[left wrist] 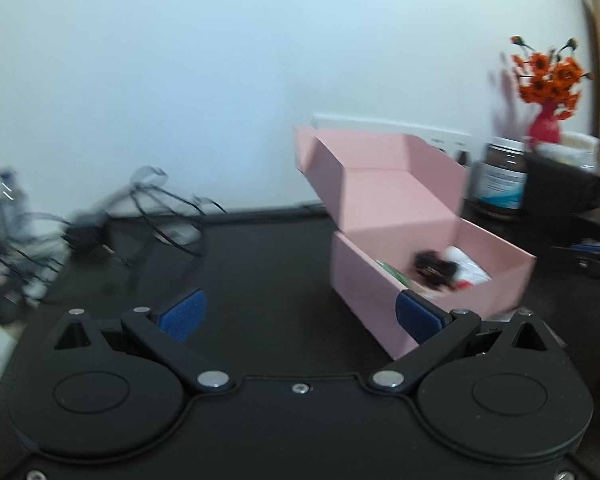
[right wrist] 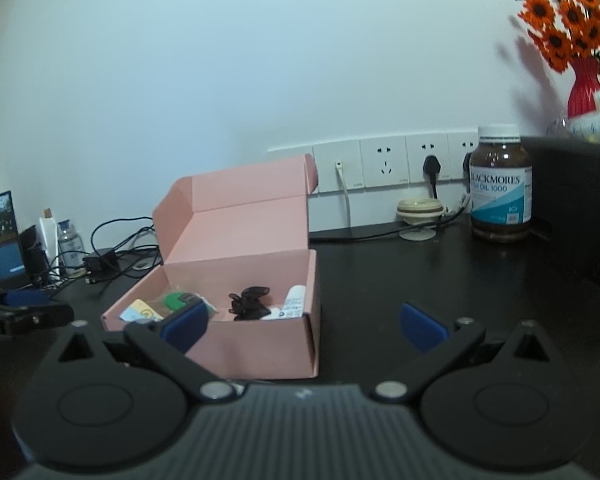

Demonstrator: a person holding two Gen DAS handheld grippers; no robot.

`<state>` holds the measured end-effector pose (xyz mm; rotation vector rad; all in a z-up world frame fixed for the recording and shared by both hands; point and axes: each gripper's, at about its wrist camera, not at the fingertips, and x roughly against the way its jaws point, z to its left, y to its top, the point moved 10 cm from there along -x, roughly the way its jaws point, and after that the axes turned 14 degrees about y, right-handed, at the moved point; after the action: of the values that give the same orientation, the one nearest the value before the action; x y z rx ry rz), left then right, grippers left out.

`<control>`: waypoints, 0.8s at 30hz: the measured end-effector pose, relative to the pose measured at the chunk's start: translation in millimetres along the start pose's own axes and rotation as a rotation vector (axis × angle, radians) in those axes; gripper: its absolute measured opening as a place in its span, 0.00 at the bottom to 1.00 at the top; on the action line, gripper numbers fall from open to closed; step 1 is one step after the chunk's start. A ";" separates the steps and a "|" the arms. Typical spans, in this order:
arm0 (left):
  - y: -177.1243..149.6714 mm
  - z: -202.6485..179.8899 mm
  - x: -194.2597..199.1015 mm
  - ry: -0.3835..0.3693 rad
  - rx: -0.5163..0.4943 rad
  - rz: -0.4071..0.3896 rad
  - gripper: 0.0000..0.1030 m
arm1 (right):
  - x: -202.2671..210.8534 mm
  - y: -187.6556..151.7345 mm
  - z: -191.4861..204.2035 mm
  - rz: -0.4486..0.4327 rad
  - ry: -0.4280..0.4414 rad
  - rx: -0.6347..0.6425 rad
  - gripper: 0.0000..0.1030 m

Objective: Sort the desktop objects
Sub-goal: 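Move the open left gripper toward the lavender tube on the desk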

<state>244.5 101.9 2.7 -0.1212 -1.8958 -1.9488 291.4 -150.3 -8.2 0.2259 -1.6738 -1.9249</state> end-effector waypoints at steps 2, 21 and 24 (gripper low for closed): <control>5.5 2.2 3.1 0.029 0.035 0.023 1.00 | -1.0 -0.5 -0.4 0.005 0.004 -0.007 0.99; 11.4 -33.7 18.2 0.184 -0.158 0.053 1.00 | -3.0 -1.9 0.4 0.015 0.000 -0.014 0.99; 11.3 -40.9 22.4 0.172 -0.173 0.048 1.00 | -2.4 -1.5 -0.5 0.013 0.003 -0.022 0.99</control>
<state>237.3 57.1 18.2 -0.0466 -1.6009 -2.0190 293.1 -149.3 -10.4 0.2088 -1.6474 -1.9311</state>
